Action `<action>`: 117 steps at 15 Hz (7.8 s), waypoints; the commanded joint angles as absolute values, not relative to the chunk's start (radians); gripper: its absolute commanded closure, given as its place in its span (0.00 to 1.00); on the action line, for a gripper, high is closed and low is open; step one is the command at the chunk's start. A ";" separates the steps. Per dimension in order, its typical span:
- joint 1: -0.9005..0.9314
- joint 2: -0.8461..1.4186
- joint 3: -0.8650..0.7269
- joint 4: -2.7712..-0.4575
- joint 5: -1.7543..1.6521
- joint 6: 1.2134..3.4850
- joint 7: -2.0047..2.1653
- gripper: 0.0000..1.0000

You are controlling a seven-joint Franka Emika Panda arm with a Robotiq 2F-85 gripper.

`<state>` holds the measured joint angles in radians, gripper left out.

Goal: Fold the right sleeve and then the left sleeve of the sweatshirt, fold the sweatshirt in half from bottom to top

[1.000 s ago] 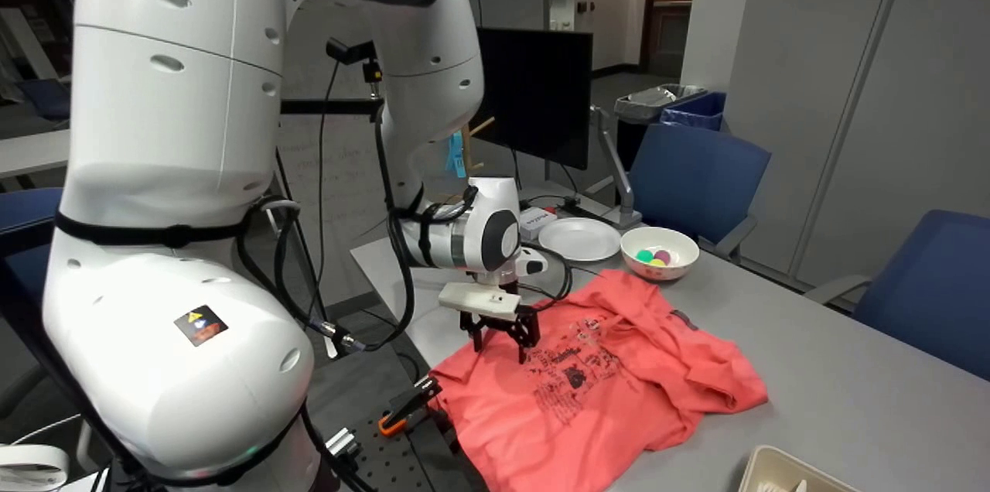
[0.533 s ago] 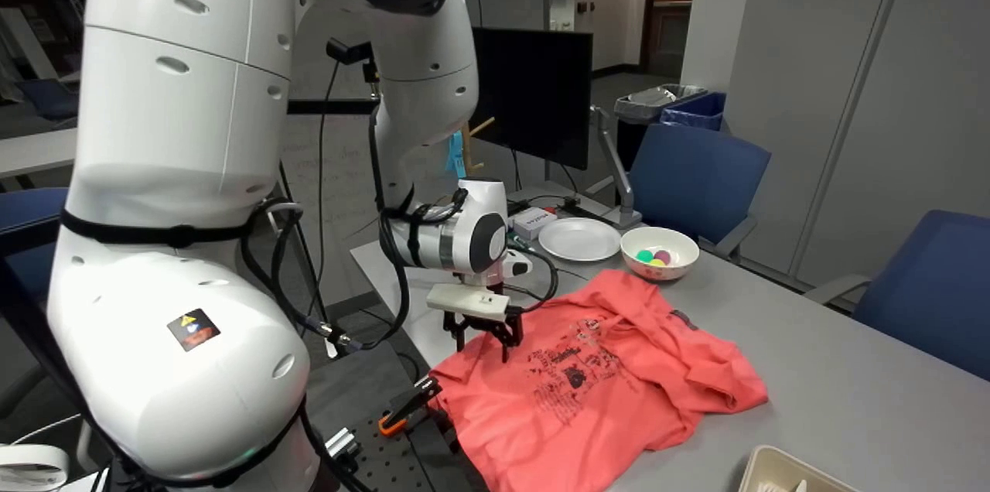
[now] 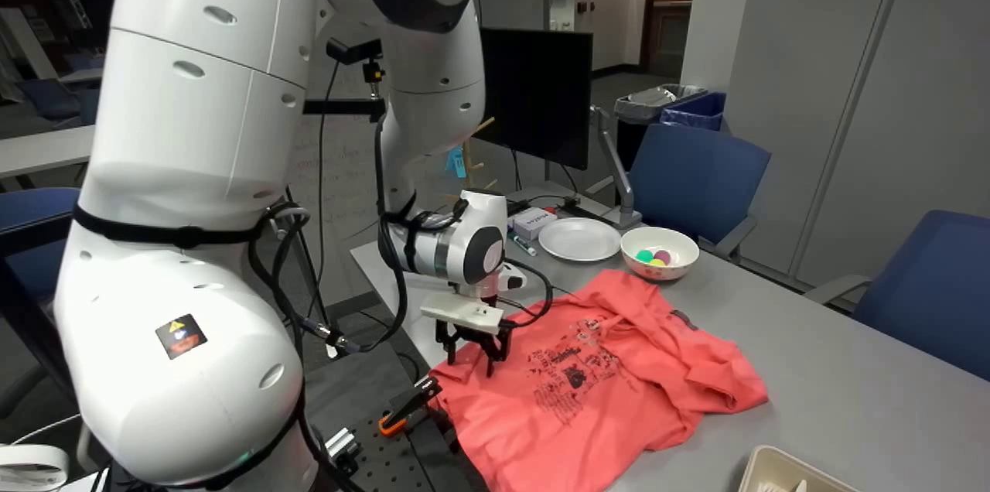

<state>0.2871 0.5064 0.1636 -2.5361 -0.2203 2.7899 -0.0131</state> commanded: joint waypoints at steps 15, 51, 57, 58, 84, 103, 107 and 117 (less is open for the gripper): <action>0.408 0.371 -0.006 -2.492 -0.424 2.555 0.087 0.96; 0.315 0.669 0.178 -1.824 -1.042 2.067 0.953 0.00; 0.236 0.394 0.143 -2.150 -0.911 2.148 0.832 0.00; 0.209 0.351 0.141 -2.202 -0.891 2.169 0.812 0.00; 0.200 0.505 0.135 -2.219 -0.747 2.496 0.516 0.00; 0.262 0.627 0.066 -2.160 -0.386 2.580 0.333 0.28; 0.263 0.649 0.061 -2.141 -0.354 2.581 0.297 0.63; 0.345 0.572 -0.024 -2.163 -0.416 2.454 0.326 0.99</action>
<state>0.2701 0.6361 0.0425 -2.1411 -0.3827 2.5422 0.3189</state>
